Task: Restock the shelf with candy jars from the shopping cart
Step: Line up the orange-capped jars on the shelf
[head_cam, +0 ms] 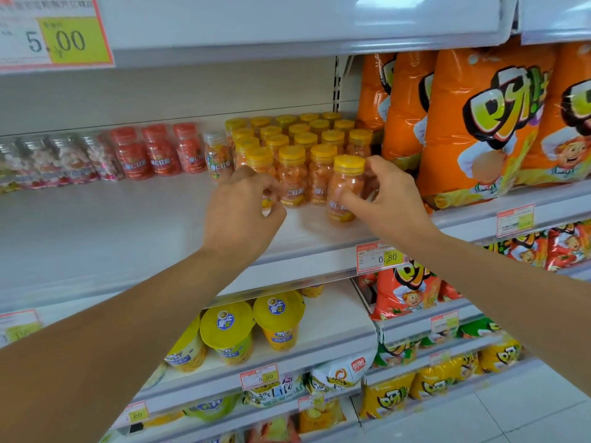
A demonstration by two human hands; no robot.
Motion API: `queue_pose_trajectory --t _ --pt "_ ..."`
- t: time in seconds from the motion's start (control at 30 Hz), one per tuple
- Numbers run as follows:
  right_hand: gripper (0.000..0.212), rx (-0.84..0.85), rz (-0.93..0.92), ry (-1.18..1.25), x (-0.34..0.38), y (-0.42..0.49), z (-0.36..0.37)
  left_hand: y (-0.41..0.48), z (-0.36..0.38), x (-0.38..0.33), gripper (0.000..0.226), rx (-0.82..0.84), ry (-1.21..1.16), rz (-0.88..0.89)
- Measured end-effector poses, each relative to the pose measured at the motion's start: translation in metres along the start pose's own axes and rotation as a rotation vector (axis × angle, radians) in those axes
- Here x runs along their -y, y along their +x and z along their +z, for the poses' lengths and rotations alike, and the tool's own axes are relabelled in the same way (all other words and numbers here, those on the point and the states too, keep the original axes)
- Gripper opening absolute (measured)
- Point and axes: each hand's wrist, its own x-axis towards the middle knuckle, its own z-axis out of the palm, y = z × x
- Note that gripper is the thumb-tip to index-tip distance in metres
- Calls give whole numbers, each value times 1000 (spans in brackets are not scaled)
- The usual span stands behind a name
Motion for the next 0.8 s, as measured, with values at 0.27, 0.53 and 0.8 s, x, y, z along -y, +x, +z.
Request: queue_pose_trajectory --t 0.27,0.53,0.8 --pt "52 -93 68 -45 -20 17 4 12 20 -8 58 -93 297 205" --pt "56 -76 86 -45 -30 40 16 17 29 -3 64 12 244 195" --pt "61 -55 117 -56 -32 43 17 16 26 -4 66 32 227 194"
